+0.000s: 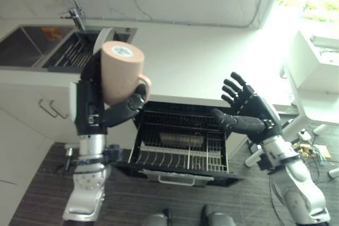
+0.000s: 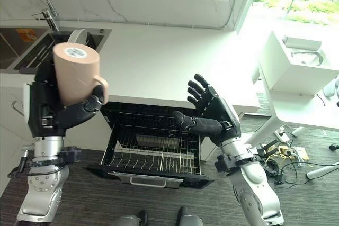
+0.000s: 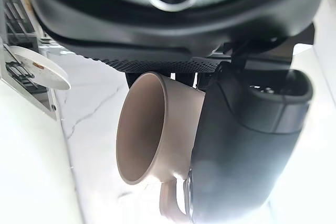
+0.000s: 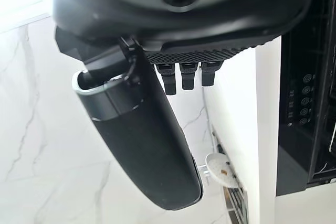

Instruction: Place the dishes in the dishwasher.

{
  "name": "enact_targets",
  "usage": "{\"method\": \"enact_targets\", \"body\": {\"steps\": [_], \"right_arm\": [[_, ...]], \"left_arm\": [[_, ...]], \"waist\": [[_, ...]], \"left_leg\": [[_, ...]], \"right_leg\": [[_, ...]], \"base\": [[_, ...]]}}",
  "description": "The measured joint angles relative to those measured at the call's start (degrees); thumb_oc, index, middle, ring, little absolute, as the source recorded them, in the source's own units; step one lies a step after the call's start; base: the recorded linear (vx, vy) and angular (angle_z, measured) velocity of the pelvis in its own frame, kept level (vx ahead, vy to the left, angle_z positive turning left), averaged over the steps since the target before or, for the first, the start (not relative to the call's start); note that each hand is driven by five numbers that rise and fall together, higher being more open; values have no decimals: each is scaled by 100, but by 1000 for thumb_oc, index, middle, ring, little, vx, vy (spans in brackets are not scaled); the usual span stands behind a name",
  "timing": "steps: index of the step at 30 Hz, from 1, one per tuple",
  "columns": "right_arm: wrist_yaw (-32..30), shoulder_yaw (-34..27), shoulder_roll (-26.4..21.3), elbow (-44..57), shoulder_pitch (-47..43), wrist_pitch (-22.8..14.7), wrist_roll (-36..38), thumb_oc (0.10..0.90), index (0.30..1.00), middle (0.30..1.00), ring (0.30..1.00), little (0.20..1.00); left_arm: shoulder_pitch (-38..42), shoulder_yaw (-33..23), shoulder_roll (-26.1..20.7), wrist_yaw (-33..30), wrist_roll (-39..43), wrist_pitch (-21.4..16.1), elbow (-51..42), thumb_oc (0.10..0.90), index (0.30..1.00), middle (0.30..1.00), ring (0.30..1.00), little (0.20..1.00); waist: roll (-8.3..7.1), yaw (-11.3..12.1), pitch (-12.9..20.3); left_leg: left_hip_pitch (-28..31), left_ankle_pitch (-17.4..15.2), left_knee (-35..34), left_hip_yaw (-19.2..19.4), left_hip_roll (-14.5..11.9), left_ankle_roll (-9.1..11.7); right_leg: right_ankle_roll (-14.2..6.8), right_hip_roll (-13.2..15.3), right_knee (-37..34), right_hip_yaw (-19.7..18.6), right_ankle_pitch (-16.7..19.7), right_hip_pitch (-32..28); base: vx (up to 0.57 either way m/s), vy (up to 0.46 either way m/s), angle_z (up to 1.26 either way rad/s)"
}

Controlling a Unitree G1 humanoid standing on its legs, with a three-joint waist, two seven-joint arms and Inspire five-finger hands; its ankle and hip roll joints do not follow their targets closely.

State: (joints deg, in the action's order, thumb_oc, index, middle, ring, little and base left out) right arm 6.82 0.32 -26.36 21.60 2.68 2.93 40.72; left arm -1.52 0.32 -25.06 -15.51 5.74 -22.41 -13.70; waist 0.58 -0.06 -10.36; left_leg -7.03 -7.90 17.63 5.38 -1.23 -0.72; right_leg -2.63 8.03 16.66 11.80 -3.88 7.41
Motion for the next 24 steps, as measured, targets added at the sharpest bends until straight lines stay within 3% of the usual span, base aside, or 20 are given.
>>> {"method": "enact_targets", "body": {"steps": [3,8,10,13,24], "right_arm": [[95,28,5,0,-79,-1,69,800,900,900,900,900],[192,482,69,-3,-182,0,458,800,900,900,900,900],[239,726,149,-21,-306,20,982,800,900,900,900,900],[317,848,155,-27,-319,134,1359,800,900,900,900,900],[209,1362,263,-240,-344,500,1579,800,900,900,900,900]], "left_arm": [[38,176,-15,35,-284,-2,41,400,300,300,300,300],[95,742,-155,301,-861,-7,234,400,300,300,300,300],[152,963,-505,400,-1119,-17,319,400,300,300,300,300],[203,1076,-561,491,-1344,-66,321,400,300,300,300,300],[556,1536,-570,503,-1855,-273,322,400,300,300,300,300]], "waist": [[12,17,50],[-103,26,161],[-94,28,211],[-94,33,222],[-92,32,245]], "left_leg": [[7,0,18,-2,3,0],[-11,-29,17,-9,10,49],[-9,-29,16,-9,12,48],[-6,-5,23,-12,21,9],[3,-16,29,-7,20,40]], "right_leg": [[0,4,24,-5,-5,7],[1,16,50,-11,-11,7],[2,18,62,-10,-11,4],[1,25,59,-9,-10,3],[2,26,88,-17,-10,-2]], "base": [[0,0,0],[0,0,0],[0,0,0],[0,0,0],[0,0,0]]}}
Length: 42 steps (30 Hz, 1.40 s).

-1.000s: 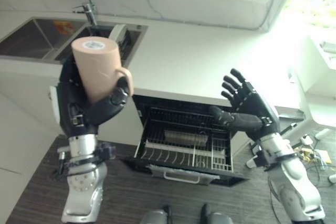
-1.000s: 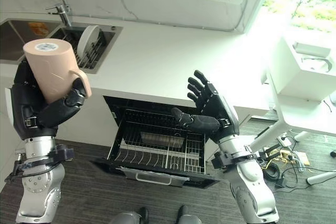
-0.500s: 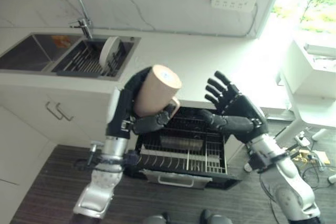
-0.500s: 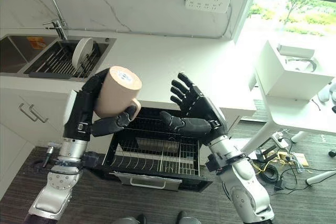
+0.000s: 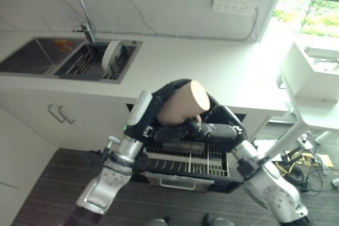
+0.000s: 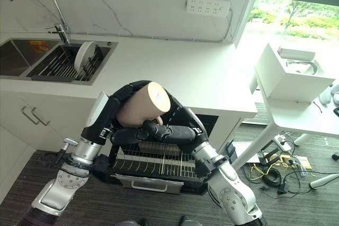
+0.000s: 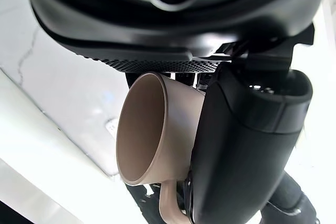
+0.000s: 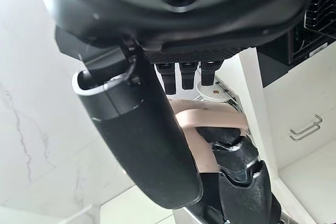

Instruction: Place the dishes in the dishwasher.

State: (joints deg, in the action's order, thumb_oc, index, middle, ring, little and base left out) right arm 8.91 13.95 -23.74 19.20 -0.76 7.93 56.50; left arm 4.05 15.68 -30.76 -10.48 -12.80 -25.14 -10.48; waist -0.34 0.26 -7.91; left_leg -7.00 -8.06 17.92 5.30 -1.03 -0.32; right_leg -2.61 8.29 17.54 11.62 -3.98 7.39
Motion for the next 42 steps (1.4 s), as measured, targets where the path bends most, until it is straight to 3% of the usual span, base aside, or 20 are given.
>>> {"method": "enact_targets", "body": {"steps": [16,17,18,19,20,21,30,31,36,42], "right_arm": [[-254,346,89,-253,-205,175,570,800,900,900,900,900],[-314,350,101,-252,-205,166,678,780,869,869,869,869],[-347,350,104,-253,-205,154,677,631,646,646,646,646],[-399,351,125,-254,-204,154,677,585,578,578,578,578],[-440,351,133,-266,-205,154,674,449,373,373,373,373],[-463,355,132,-326,-204,147,668,400,300,300,300,300],[-817,528,105,-439,-133,-18,656,400,300,300,300,300],[-825,528,97,-443,-133,-21,656,400,300,300,300,300],[-807,508,52,-554,-139,-62,654,400,300,300,300,300],[-500,479,117,-602,-115,-22,646,400,300,300,300,300]], "left_arm": [[112,261,-5,5,-220,1,329,400,300,300,300,300],[121,275,-6,27,-229,1,330,400,300,300,300,300],[131,298,-5,69,-230,1,330,400,300,300,300,300],[142,316,-4,134,-224,1,330,400,300,300,300,300],[147,331,-3,174,-210,-1,329,400,300,300,300,300],[155,333,-2,252,-199,4,329,400,300,300,300,300],[309,439,10,650,79,241,454,400,300,300,300,300],[321,439,8,665,92,240,467,800,900,900,900,900],[291,433,3,745,204,219,522,800,900,900,900,900],[-183,115,115,700,325,-367,592,800,900,900,900,900]], "waist": [[-19,14,82],[-19,11,82],[-18,10,83],[-18,10,83],[-18,10,83],[-19,7,84],[-2,-15,94],[8,-14,100],[37,3,118],[40,-5,119]], "left_leg": [[2,2,-1,6,0,4],[2,2,-1,6,0,4],[2,2,-1,6,-1,4],[3,2,-1,6,-1,4],[3,2,-1,6,-1,4],[4,2,0,8,-1,4],[7,1,0,31,-3,3],[6,1,0,32,-4,3],[5,0,-1,29,-4,2],[8,-4,-10,15,-15,5]], "right_leg": [[1,0,1,-6,0,0],[1,0,2,-7,1,0],[1,0,3,-7,0,0],[1,-1,3,-6,0,0],[1,0,3,-6,0,0],[1,0,2,-7,0,0],[2,0,5,-26,1,8],[2,0,4,-27,2,8],[3,0,10,-26,2,7],[27,-4,19,-15,-16,8]], "base": [[0,0,0],[0,0,0],[0,0,0],[0,0,0],[0,0,0],[0,0,0],[0,0,0],[0,0,0],[0,0,0],[0,0,0]]}}
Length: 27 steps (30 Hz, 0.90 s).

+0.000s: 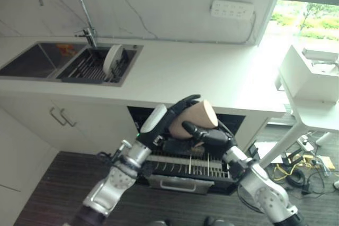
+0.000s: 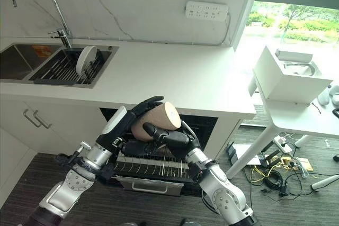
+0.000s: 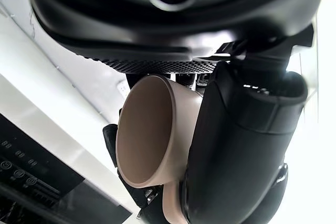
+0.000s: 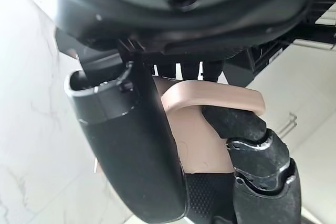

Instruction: Place the dishes in the dishwasher.

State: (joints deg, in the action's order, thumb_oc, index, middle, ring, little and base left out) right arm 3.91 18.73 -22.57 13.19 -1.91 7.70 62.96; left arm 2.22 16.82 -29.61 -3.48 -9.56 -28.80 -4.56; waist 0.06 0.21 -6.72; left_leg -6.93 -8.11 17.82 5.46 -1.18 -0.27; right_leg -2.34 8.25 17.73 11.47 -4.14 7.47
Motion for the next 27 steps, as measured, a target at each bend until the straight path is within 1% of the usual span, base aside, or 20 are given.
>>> {"method": "enact_targets", "body": {"steps": [2,4,5,6,7,8,11,12,14,15,16,17,19,20,21,22,23,24,25,27], "right_arm": [[42,-3,41,2,-1,2,-2,400,300,300,300,300],[155,-148,380,28,-24,72,-106,400,300,300,300,300],[150,-163,437,34,-41,80,-111,400,300,300,300,300],[143,-169,532,45,-50,87,-131,400,300,300,300,300],[115,-191,632,57,-74,88,-221,400,300,300,300,300],[55,-192,656,56,-114,98,-228,400,300,300,300,300],[-121,-197,662,56,-309,193,-227,400,300,300,300,300],[-172,-256,745,54,-348,206,-217,400,300,300,300,300],[-307,-419,936,52,-383,200,-189,400,300,300,300,300],[-375,-902,1076,49,-291,70,-63,400,300,300,300,300],[-476,-1379,1062,24,-238,-143,35,400,300,300,300,300],[-608,-2004,1002,-13,-193,-423,34,400,300,300,300,300],[-769,-2916,926,-33,-9,-910,115,400,300,300,300,300],[-816,-3205,902,-89,16,-1088,200,400,300,300,300,300],[-828,-3378,893,-139,38,-1248,290,400,300,300,300,300],[-828,-3414,895,-188,38,-1375,366,400,300,300,300,300],[-827,-3365,896,-189,37,-1365,430,400,300,300,300,300],[-825,-3146,899,-188,36,-1348,502,400,300,300,300,300],[-820,-2857,911,-189,37,-1269,530,400,300,300,300,300],[-809,-2594,996,-189,37,-1125,593,400,300,300,300,300]], "left_arm": [[-67,-73,56,0,16,-68,-5,800,900,900,900,900],[-317,-372,495,-5,115,-377,10,800,900,900,900,900],[-364,-400,588,-3,275,-411,11,800,900,900,900,900],[-456,-495,784,4,281,-478,8,800,900,900,900,900],[-512,-500,929,7,450,-507,6,800,900,900,900,900],[-515,-500,969,12,506,-506,5,800,900,900,900,900],[-542,-499,1101,224,1199,-476,-4,800,900,900,900,900],[-543,-486,1239,361,1755,-389,-85,800,900,900,900,900],[-555,-477,1461,424,2537,-213,-208,800,900,900,900,900],[-558,-812,1701,174,3316,-72,-203,800,900,900,900,900],[-547,-1398,1861,-197,3943,10,-108,800,900,900,900,900],[-538,-2188,1915,-630,4684,23,92,800,900,900,900,900],[-578,-3175,1944,-968,5685,-5,417,800,900,900,900,900],[-629,-3449,1956,-1002,6052,-21,533,800,900,900,900,900],[-678,-3576,1964,-1002,6364,-34,647,800,900,900,900,900],[-734,-3581,2025,-962,6845,-18,687,800,900,900,900,900],[-742,-3520,2143,-952,7114,2,687,800,900,900,900,900],[-742,-3298,2292,-913,7509,15,687,800,900,900,900,900],[-740,-3032,2436,-788,7771,112,669,800,900,900,900,900],[-738,-2803,2602,-660,8164,257,629,800,900,900,900,900]], "waist": [[0,-4,0],[-1,8,0],[-3,7,-1],[-3,-2,-1],[-7,-1,-3],[-12,6,-4],[-57,1,-9],[-108,6,-13],[-129,7,-12],[-127,19,-12],[-128,19,-12],[-128,3,-12],[-130,18,-11],[-130,19,-11],[-130,21,-11],[-131,21,-10],[-131,21,-10],[-132,20,-10],[-132,25,-10],[-132,36,-10]], "left_leg": [[3,-1,-1,-1,-1,0],[13,-6,-1,-22,-5,-2],[15,-6,-5,-26,-6,-1],[22,-9,-5,-24,-7,-4],[27,-7,-5,-23,-16,-7],[29,-3,-5,-22,-26,-14],[59,-3,-17,-11,-59,-4],[83,-5,-32,-11,-73,6],[99,-12,-33,-18,-77,15],[99,-15,-33,-25,-77,19],[98,-16,-39,-29,-78,21],[99,-16,-54,-25,-79,22],[93,-14,-77,-27,-75,23],[92,-13,-74,-26,-72,24],[92,-15,-74,-27,-69,23],[95,-15,-74,-38,-68,22],[101,-15,-73,-52,-66,22],[104,-15,-67,-73,-65,23],[103,-13,-64,-80,-66,25],[102,-13,-70,-98,-68,27]], "right_leg": [[7,0,4,1,-6,0],[16,-4,38,13,-47,0],[11,-5,46,16,-65,0],[17,-6,49,13,-82,0],[21,-15,56,14,-87,0],[25,-26,58,14,-90,0],[52,-58,81,11,-114,-1],[73,-70,116,12,-152,-6],[77,-70,156,15,-194,-6],[77,-70,164,19,-205,-6],[77,-70,162,23,-205,-7],[77,-72,151,23,-205,-7],[74,-72,115,38,-202,-12],[72,-71,106,40,-201,-16],[71,-71,93,43,-200,-26],[62,-71,65,63,-195,-51],[57,-71,46,75,-190,-73],[55,-71,38,86,-188,-90],[55,-71,41,90,-187,-93],[56,-73,39,104,-188,-93]], "base": [[0,0,0],[-4,-4,2],[0,0,0],[0,0,0],[0,0,0],[0,0,0],[-1,-4,-4],[0,0,0],[0,0,0],[0,0,0],[0,0,0],[0,0,0],[0,0,0],[0,0,0],[0,0,0],[3,-12,6],[2,-14,8],[3,-20,7],[5,-20,6],[7,-12,4]]}}
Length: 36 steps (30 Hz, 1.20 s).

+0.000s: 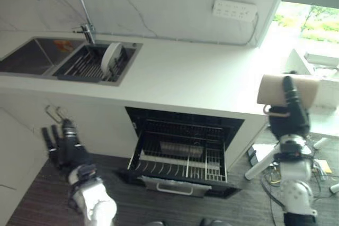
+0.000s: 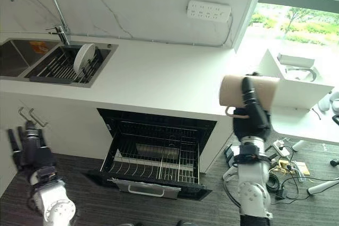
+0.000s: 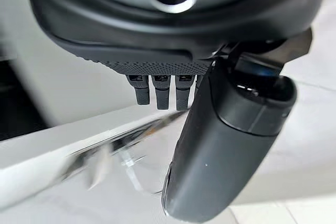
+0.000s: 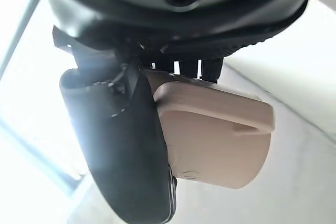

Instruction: Place the dishes in the dishwasher.

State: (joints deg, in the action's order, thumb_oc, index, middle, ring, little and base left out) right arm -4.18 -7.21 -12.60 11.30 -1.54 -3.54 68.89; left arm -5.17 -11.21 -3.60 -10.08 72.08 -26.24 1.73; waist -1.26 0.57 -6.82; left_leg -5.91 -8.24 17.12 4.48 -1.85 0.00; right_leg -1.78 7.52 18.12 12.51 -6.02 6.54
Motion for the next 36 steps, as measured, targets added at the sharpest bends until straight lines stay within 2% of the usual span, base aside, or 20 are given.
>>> {"method": "enact_targets", "body": {"steps": [2,4,9,11,12,13,15,18,20,24,27,30,32,36], "right_arm": [[-2,45,26,0,2,37,112,400,300,300,300,300],[-5,-12,-9,0,2,28,114,400,300,300,300,300],[21,-59,-191,0,276,154,83,400,300,300,300,300],[231,-33,-460,0,426,459,1,400,300,300,300,300],[346,-28,-564,0,452,609,-81,400,300,300,300,300],[518,-27,-692,0,511,744,-79,400,300,300,300,300],[691,-24,-822,-18,548,871,-79,400,300,300,300,300],[952,-23,-876,-17,577,946,-81,400,300,300,300,300],[1014,31,-1184,-16,599,976,-96,400,300,300,300,300],[1205,249,-1277,-15,620,1048,-289,400,300,300,300,300],[1362,588,-1276,-15,616,1203,-588,400,300,300,300,300],[1489,656,-1354,-15,625,1313,-592,400,300,300,300,300],[1488,669,-1548,-15,616,1315,-592,400,300,300,300,300],[1464,846,-1553,-15,598,1324,-600,400,300,300,300,300]], "left_arm": [[-2,31,34,41,168,3,0,800,900,900,900,900],[-5,9,-109,41,-4,1,-3,800,900,900,900,900],[-58,-23,-1536,329,-2895,333,-239,800,900,900,900,900],[-87,77,-2602,629,-5190,532,-533,800,900,900,900,900],[-82,97,-2987,885,-5802,547,-749,800,900,900,900,900],[-53,141,-3491,1242,-6248,645,-957,800,900,900,900,900],[13,216,-3848,1667,-6640,866,-1050,800,900,900,900,900],[-12,606,-3878,2473,-7200,1718,-1094,800,900,900,900,900],[-124,1072,-4268,3015,-7367,2299,-1077,800,900,900,900,900],[-344,1113,-4315,3660,-7341,2957,-1068,800,900,900,900,900],[-232,1133,-4095,3870,-7037,3035,-1070,800,900,900,900,900],[-181,1223,-4060,4059,-7021,3129,-1012,800,900,900,900,900],[14,1525,-4088,4096,-7056,3275,-743,800,900,900,900,900],[199,2080,-4086,4196,-7207,3398,-392,800,900,900,900,900]], "waist": [[0,-3,-1],[0,-17,-1],[17,-22,-8],[32,8,-24],[68,4,-40],[108,-1,-51],[180,7,-41],[276,-34,-47],[297,-35,-59],[343,-19,-85],[354,-23,-90],[359,-64,-89],[363,-52,-86],[359,-120,-92]], "left_leg": [[-1,0,-2,-2,-1,0],[-2,0,-7,-1,-1,0],[-6,0,-20,4,1,0],[-9,-1,-23,3,4,1],[-4,-1,-24,5,12,1],[-1,-2,-27,6,18,2],[0,-7,-27,7,21,5],[-2,-8,-26,4,16,9],[-4,-11,-28,5,12,13],[-7,-12,-31,6,14,9],[-7,-11,-31,7,15,10],[0,-12,-34,20,14,10],[2,-12,-35,22,13,10],[14,-11,-34,49,9,8]], "right_leg": [[2,-1,-7,0,-2,1],[2,-1,2,0,-2,2],[0,2,-12,9,-1,1],[-3,10,-13,21,-1,-3],[-7,20,-16,21,3,-11],[-9,28,-15,26,3,-12],[-10,34,-15,29,4,-15],[-9,28,-15,38,3,-15],[-8,25,-14,41,2,-12],[-9,28,-18,41,1,-8],[-13,29,-17,41,-3,-8],[-14,29,-19,34,-3,-7],[-14,28,-16,32,-3,-7],[-14,23,-17,13,-3,2]], "base": [[0,0,0],[0,0,0],[-2,32,0],[-9,33,1],[-4,31,0],[0,0,0],[0,0,0],[1,23,0],[0,19,0],[0,0,0],[0,0,0],[0,0,0],[0,0,0],[-1,0,-2]]}}
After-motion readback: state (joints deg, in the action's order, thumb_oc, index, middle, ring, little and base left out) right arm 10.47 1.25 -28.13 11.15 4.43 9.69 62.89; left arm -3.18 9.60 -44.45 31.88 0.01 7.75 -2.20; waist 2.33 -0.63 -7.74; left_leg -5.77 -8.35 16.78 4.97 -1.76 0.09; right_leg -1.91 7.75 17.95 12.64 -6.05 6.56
